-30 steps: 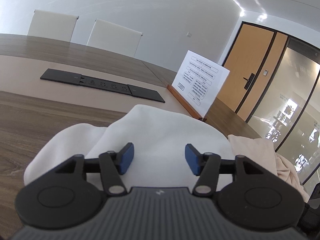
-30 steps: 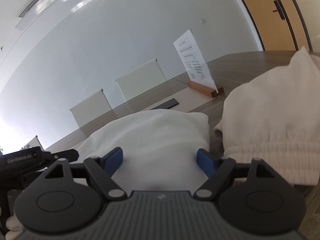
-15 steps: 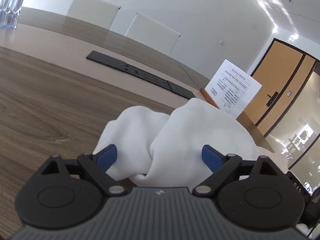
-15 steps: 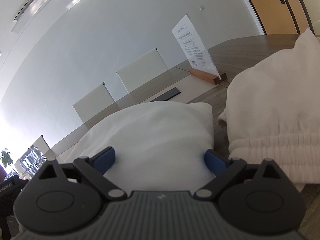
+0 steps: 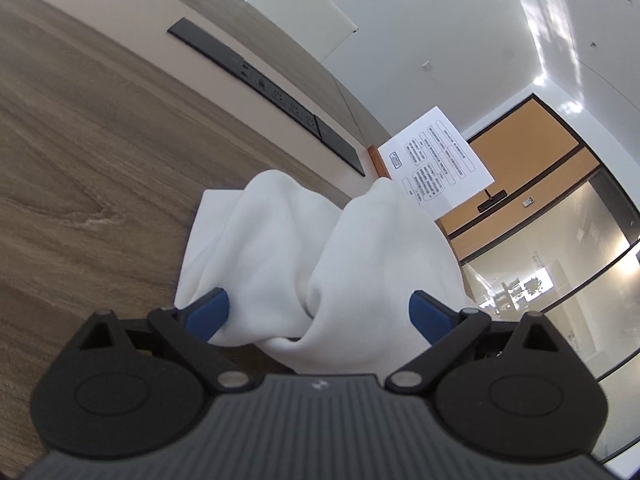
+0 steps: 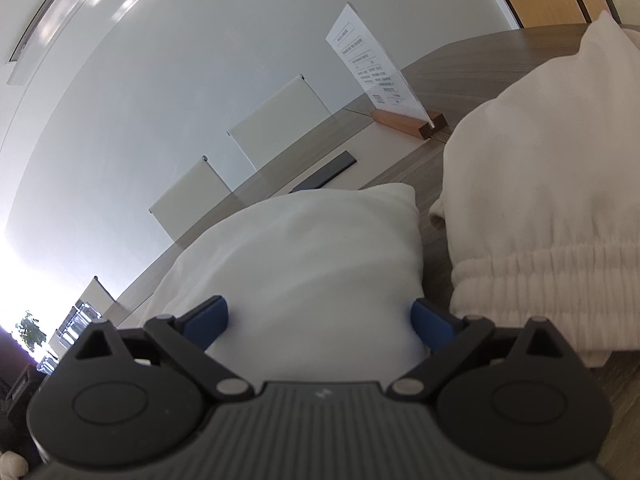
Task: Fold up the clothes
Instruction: 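Grasp the folded white sweatshirt bundle with both tools, then carry the sweatshirt bundle with both tools toward the pink garment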
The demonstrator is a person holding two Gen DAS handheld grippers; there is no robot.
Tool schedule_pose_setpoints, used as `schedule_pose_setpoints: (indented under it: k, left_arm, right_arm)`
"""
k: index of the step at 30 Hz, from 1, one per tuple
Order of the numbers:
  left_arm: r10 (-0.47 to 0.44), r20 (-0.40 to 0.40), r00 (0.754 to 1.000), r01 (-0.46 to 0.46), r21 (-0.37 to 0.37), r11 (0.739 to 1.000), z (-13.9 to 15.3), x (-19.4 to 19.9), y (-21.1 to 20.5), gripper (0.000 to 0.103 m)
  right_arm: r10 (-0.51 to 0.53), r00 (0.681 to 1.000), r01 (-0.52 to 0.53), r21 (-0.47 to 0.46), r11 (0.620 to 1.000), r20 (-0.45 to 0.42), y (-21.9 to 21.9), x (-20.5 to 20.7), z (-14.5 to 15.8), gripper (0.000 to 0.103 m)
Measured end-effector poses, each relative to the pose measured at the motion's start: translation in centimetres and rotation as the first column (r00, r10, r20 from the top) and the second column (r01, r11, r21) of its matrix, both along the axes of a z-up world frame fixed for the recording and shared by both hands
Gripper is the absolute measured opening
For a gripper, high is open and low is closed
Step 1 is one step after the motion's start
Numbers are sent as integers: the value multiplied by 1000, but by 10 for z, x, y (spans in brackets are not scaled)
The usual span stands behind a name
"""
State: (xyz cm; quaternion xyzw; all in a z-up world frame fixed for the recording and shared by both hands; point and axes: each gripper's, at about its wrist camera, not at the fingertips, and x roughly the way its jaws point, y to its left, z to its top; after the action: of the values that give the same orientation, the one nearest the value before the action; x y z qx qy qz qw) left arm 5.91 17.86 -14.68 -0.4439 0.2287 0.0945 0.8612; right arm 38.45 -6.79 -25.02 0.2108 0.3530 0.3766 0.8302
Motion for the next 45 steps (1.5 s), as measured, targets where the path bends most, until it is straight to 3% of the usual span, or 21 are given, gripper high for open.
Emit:
schedule_pose_setpoints:
  k: [3, 5, 8, 13, 16, 22, 30, 31, 33, 34, 36, 39, 41, 45]
  left_arm:
    - [-2, -25, 1000, 0, -77, 997, -2, -1, 1, 98]
    - [-18, -39, 999, 15, -80, 997, -4, 3, -3, 98]
    - [-39, -24, 999, 37, -97, 995, -10, 11, -8, 102]
    - [-100, -21, 995, 94, -187, 978, -30, 34, -16, 103]
    - [-88, 24, 996, 91, -226, 970, -39, 39, -19, 103]
    - [-58, 20, 998, 61, -169, 984, -37, 46, -29, 103]
    - [-85, -19, 996, 80, -184, 980, -37, 53, -31, 102]
    - [-86, -21, 996, 81, -177, 981, -37, 54, -33, 101]
    - [-79, -27, 996, 73, -172, 982, -36, 54, -36, 86]
    - [-71, -32, 997, 65, -175, 982, -34, 52, -37, 85]
    - [-65, -45, 997, 56, -173, 983, -29, 48, -38, 77]
    - [-61, -74, 995, 47, -176, 983, -22, 38, -35, 76]
    - [-59, -76, 995, 45, -173, 984, -21, 28, -32, 78]
    - [-42, -35, 998, 35, -195, 980, -33, 22, -30, 90]
  right_arm:
    - [3, 999, -2, 12, 1000, -42, -2, 6, -2, 100]
    - [8, 998, -6, 19, 1000, -64, -3, 9, -3, 100]
    - [16, 996, -13, 30, 999, -89, -3, 14, -6, 100]
    - [31, 993, -26, 45, 999, -113, 0, 23, -13, 102]
    - [47, 991, -39, 65, 997, -128, 0, 28, -18, 103]
    - [54, 986, -41, 82, 996, -160, 7, 38, -25, 103]
    - [52, 986, -37, 99, 994, -161, 12, 38, -29, 103]
    - [55, 986, -39, 103, 994, -156, 12, 37, -28, 99]
    - [59, 987, -42, 111, 993, -147, 11, 35, -26, 87]
    - [61, 988, -44, 115, 992, -142, 11, 34, -26, 80]
    - [65, 989, -48, 122, 991, -133, 10, 32, -24, 76]
    - [105, 972, -73, 155, 985, -212, 10, 33, -27, 79]
    - [120, 972, -93, 136, 986, -204, 17, 29, -27, 90]
    - [131, 978, -116, 100, 988, -164, 32, 30, -31, 102]
